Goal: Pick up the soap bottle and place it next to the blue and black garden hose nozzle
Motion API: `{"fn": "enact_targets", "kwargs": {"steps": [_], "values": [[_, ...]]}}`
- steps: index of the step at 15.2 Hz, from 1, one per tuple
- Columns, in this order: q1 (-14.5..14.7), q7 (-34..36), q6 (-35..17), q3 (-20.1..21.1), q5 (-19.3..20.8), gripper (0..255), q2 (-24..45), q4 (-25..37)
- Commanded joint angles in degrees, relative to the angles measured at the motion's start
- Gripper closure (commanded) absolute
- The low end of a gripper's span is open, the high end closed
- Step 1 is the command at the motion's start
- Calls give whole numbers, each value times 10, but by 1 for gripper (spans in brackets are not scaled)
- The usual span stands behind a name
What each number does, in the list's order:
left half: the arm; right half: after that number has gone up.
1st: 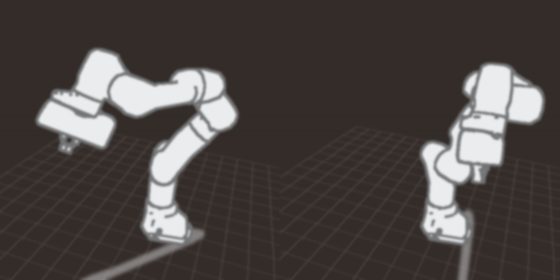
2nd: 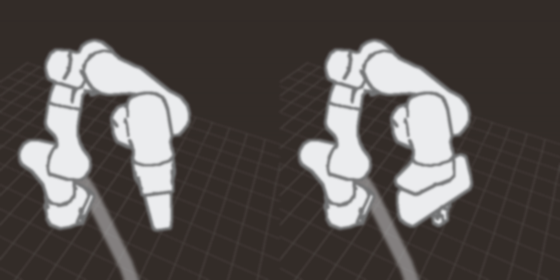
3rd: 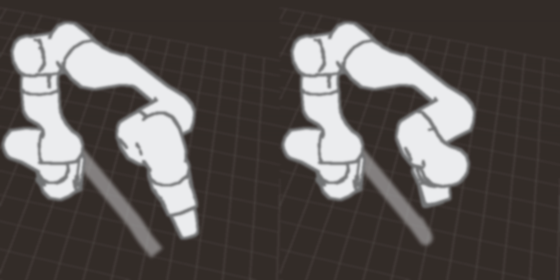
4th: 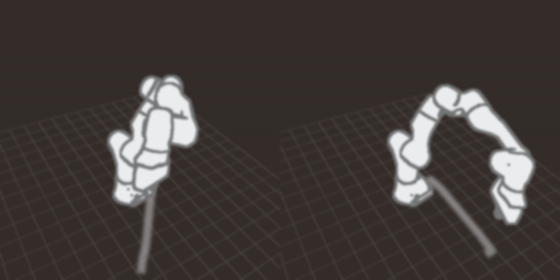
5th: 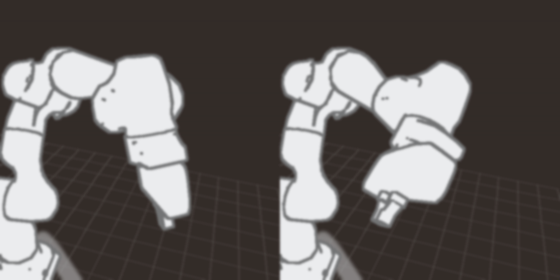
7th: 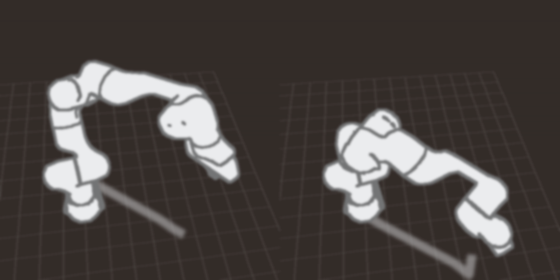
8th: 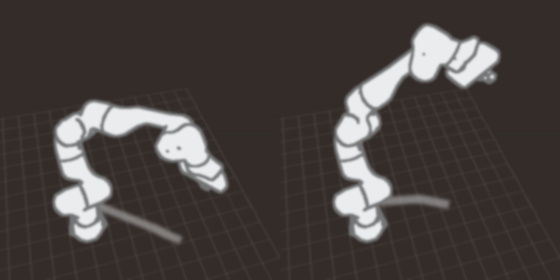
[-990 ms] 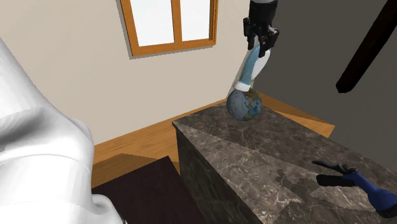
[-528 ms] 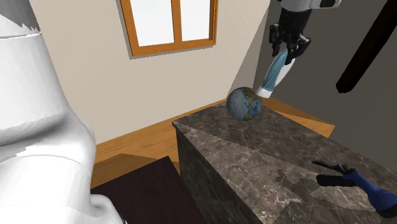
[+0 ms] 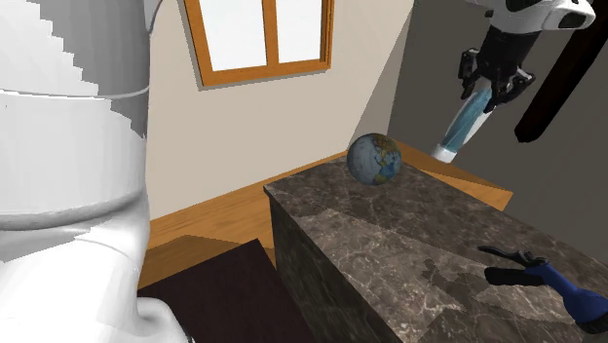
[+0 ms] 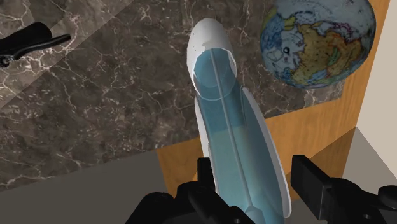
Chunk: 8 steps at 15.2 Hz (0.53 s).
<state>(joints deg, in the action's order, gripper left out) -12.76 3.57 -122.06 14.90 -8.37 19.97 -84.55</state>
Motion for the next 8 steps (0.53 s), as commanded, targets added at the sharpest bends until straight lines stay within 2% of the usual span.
{"fn": "enact_targets", "kwargs": {"steps": [1,5,8], "values": [[-5,-12,9,-5,4,255,37,44],[-13,-33,49,-15,13,255,127,167],[-14,-45,99,-22,22,255,215,301]]}}
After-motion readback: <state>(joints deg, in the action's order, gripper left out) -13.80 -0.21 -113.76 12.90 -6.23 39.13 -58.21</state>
